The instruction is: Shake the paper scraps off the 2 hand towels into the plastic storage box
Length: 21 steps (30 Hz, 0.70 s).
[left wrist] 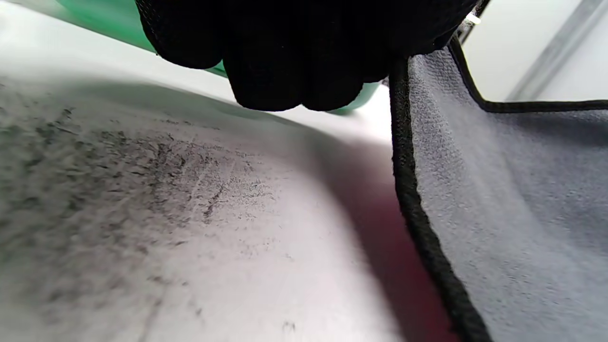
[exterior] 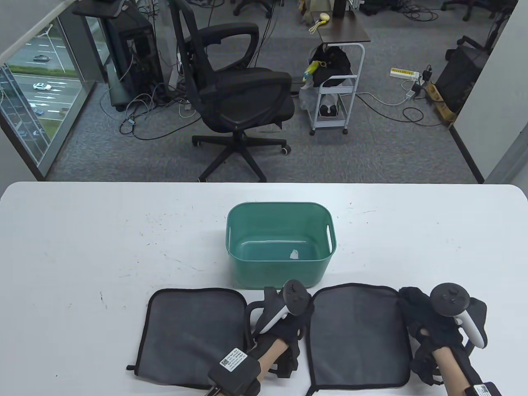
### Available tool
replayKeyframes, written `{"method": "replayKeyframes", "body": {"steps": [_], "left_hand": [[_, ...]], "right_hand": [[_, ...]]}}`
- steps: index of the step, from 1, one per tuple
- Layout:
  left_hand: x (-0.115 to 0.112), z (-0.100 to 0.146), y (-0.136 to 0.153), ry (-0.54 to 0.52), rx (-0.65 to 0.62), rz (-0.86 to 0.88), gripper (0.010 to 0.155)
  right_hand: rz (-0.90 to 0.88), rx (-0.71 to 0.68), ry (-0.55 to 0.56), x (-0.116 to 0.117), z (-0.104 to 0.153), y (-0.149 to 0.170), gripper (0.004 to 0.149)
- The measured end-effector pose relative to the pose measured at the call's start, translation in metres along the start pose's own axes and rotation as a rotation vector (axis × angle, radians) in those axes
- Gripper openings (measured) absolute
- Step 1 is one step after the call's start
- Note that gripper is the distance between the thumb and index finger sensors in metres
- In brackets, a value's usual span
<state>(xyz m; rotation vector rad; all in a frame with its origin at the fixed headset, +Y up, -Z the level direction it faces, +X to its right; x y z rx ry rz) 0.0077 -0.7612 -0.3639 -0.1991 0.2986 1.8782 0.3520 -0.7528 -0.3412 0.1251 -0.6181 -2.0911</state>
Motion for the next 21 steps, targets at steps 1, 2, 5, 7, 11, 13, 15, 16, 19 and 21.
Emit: {"method": "replayKeyframes", "body": {"steps": [1, 2, 5, 7, 11, 13, 15, 16, 19, 21], "left_hand": [[-0.002, -0.002, 0.0, 0.007, 0.003, 0.002, 0.044], [-0.005, -0.003, 0.0, 0.023, -0.001, 0.012, 0.047], [-0.008, -0.002, 0.002, 0.03, -0.014, 0.032, 0.052], [-0.005, 0.002, 0.004, 0.036, -0.024, 0.029, 0.056], [0.014, 0.014, 0.016, -0.014, -0.053, -0.037, 0.059], [0.026, 0.021, 0.026, -0.049, -0.078, -0.062, 0.059], [0.041, 0.031, 0.039, -0.077, -0.103, -0.07, 0.059], [0.047, 0.034, 0.045, -0.091, -0.118, -0.07, 0.059], [0.075, 0.052, 0.073, -0.178, -0.131, -0.095, 0.058], [0.095, 0.063, 0.096, -0.26, -0.108, -0.131, 0.058]], "right_hand": [[0.005, 0.013, 0.011, 0.001, -0.002, 0.001, 0.038], [0.013, 0.021, 0.025, 0.002, -0.003, 0.002, 0.038], [0.008, 0.028, 0.031, 0.004, -0.006, 0.006, 0.04], [0.025, 0.043, 0.042, 0.005, -0.007, 0.008, 0.045], [0.062, 0.065, 0.054, 0.004, -0.006, 0.011, 0.057], [0.057, 0.047, 0.07, 0.0, -0.002, 0.01, 0.06], [0.041, 0.009, 0.072, -0.004, 0.002, 0.007, 0.062], [0.038, -0.006, 0.07, -0.006, 0.004, 0.005, 0.062], [0.026, -0.089, 0.091, -0.017, 0.014, -0.008, 0.064], [0.016, -0.138, 0.122, -0.025, 0.022, -0.018, 0.064]]}}
Point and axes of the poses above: the tracker on the back of each hand, its own y axis roughly to the little-finger side, its own z axis roughly from the fingertips to the wrist, x = y × z, the point moved 2 cm from there along -z, roughly from the wrist to the fingertips, and after that the axes turned 12 degrees about x, right-handed, at the moved point
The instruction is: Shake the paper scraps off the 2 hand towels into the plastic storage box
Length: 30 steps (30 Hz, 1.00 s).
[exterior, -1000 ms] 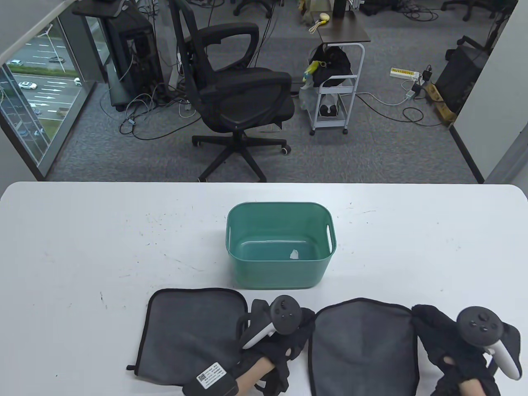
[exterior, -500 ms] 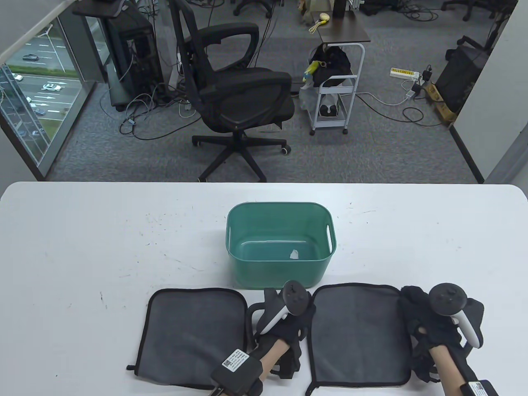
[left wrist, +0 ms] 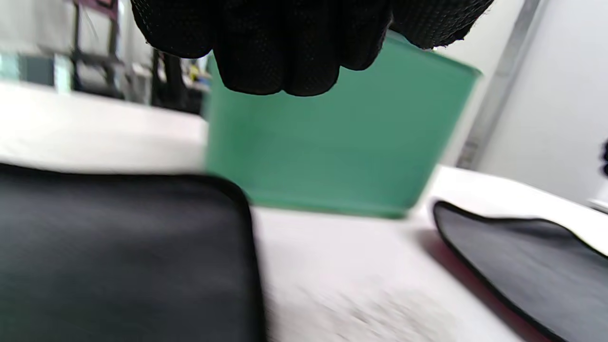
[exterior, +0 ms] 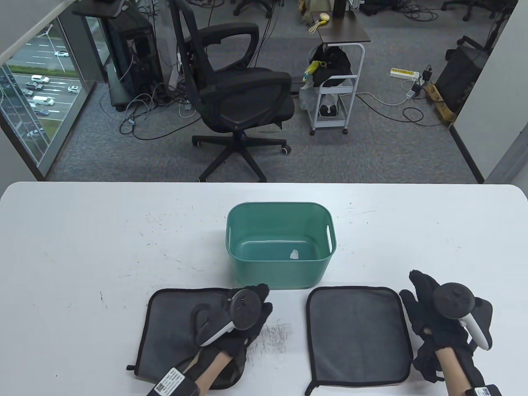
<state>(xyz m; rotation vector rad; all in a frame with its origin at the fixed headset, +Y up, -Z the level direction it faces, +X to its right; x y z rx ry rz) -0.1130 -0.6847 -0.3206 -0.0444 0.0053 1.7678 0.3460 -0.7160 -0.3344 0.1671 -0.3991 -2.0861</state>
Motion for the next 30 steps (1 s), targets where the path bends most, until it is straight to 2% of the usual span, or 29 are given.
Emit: {"method": "replayKeyframes", "body": {"steps": [4, 7, 10, 13, 17, 22, 30], "left_hand": [[0.037, 0.013, 0.051, -0.154, 0.061, -0.069, 0.058], [0.057, 0.014, 0.094, -0.253, 0.145, -0.052, 0.061], [0.072, 0.011, 0.139, -0.335, 0.205, -0.005, 0.069], [0.076, 0.006, 0.174, -0.398, 0.21, 0.058, 0.072], [0.067, -0.002, 0.196, -0.368, 0.238, -0.031, 0.076], [0.057, -0.011, 0.204, -0.294, 0.265, -0.051, 0.078], [0.057, -0.001, 0.214, -0.316, 0.312, -0.073, 0.076]], "right_hand": [[0.012, -0.094, 0.116, -0.02, 0.012, -0.027, 0.065], [0.029, -0.135, 0.195, -0.029, 0.016, -0.042, 0.066], [0.065, -0.152, 0.224, -0.036, 0.016, -0.056, 0.067], [0.09, -0.171, 0.233, -0.036, 0.018, -0.062, 0.068], [0.139, -0.165, 0.216, -0.028, 0.017, -0.06, 0.069], [0.176, -0.137, 0.195, -0.021, 0.01, -0.054, 0.071], [0.166, -0.138, 0.169, -0.02, 0.002, -0.049, 0.07]]}}
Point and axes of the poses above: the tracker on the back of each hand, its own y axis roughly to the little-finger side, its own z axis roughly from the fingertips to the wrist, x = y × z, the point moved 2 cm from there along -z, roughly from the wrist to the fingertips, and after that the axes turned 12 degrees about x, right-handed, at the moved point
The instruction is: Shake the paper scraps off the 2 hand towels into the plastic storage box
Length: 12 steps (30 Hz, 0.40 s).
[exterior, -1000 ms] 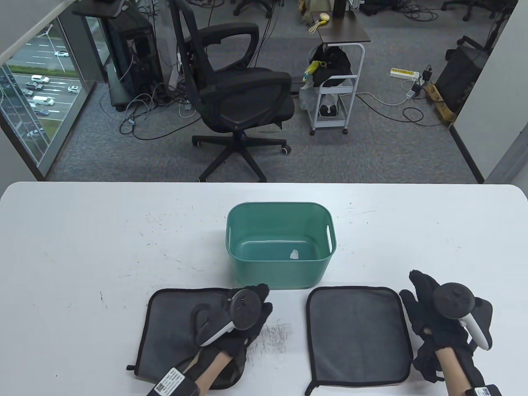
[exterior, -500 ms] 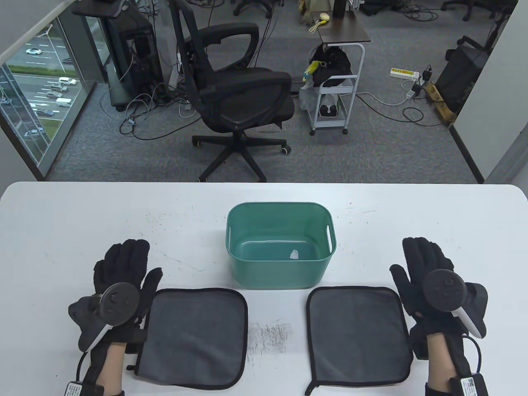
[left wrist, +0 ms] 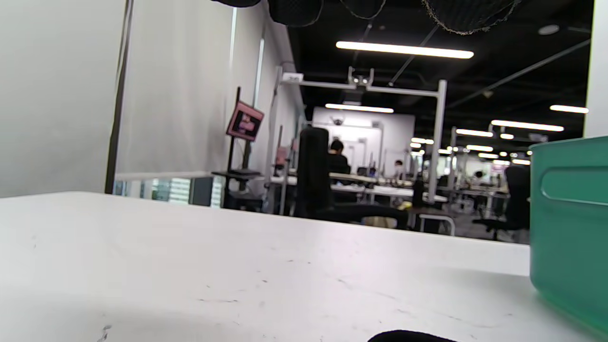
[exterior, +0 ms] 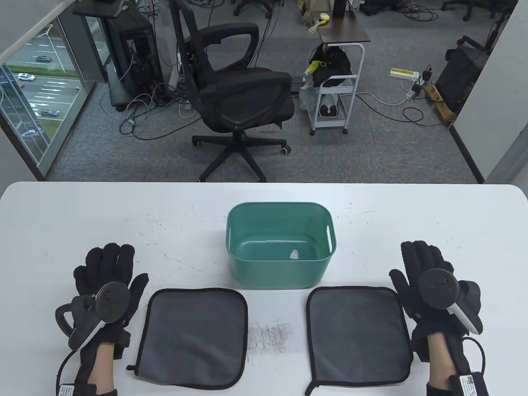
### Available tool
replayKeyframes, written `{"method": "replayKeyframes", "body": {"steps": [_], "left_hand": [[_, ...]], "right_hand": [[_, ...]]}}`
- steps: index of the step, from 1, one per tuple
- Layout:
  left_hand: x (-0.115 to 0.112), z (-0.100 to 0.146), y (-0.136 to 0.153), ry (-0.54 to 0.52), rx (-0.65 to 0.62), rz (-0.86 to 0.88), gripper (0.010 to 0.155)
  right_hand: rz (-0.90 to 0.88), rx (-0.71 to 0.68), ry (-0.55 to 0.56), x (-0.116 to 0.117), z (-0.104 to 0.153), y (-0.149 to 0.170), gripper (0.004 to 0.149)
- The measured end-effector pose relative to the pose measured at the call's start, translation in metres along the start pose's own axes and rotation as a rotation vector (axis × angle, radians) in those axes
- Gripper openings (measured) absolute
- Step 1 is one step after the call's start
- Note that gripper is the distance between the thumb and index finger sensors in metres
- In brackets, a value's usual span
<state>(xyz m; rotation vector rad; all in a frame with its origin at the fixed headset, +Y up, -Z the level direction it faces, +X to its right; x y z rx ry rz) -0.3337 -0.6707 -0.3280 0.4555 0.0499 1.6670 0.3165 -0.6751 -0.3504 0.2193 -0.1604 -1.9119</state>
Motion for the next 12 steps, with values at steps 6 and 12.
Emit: {"method": "replayKeyframes", "body": {"steps": [6, 12], "left_hand": [[-0.0002, 0.0001, -0.0011, 0.006, -0.001, -0.006, 0.075], [0.0001, 0.0, -0.0041, 0.013, -0.008, -0.005, 0.075]], "right_hand": [[0.011, -0.013, -0.006, 0.0024, 0.0007, -0.0032, 0.07], [0.013, -0.014, -0.011, 0.0025, 0.0009, -0.0041, 0.07]]}}
Point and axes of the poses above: the tracker on the back of each hand, its own y axis roughly to the little-finger side, its own z axis roughly from the fingertips to the wrist, x = y × z, the point moved 2 cm from there along -z, roughly from the wrist to the fingertips, and after that the axes turned 12 degrees about x, right-handed, at the moved point
